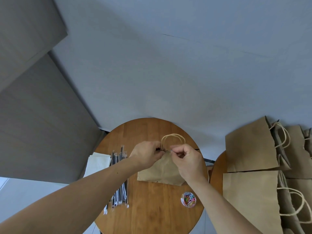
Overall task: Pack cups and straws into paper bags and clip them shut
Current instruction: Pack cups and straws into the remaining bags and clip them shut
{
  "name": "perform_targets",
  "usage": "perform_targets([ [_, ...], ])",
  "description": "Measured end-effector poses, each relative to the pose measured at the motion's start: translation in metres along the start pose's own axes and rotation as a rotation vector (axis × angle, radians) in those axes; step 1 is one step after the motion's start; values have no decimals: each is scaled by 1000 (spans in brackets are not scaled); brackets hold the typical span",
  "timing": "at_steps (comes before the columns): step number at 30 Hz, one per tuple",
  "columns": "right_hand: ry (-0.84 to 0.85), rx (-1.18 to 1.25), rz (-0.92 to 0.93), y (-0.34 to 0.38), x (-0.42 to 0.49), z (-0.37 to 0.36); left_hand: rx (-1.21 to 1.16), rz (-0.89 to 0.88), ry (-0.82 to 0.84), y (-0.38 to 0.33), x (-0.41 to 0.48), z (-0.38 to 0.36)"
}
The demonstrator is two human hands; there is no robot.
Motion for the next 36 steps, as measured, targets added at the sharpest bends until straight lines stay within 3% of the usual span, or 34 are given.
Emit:
perform_targets([
  [21,68,-142,59,0,9,-18,88,-90,-19,-7,-5,-3],
  [31,80,-342,211,3,2,-21,112,-154,-92,-11,-10,1],
  [36,126,-435,191,0,3,-28,87,-113,-133,-8,-13,1],
])
Point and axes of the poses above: each hand's wrist, its own x-axis towards the middle knuckle, its own z-axis out of the back of the hand, y = z × x, the point moved 9 cm from there along x, towards the middle knuckle
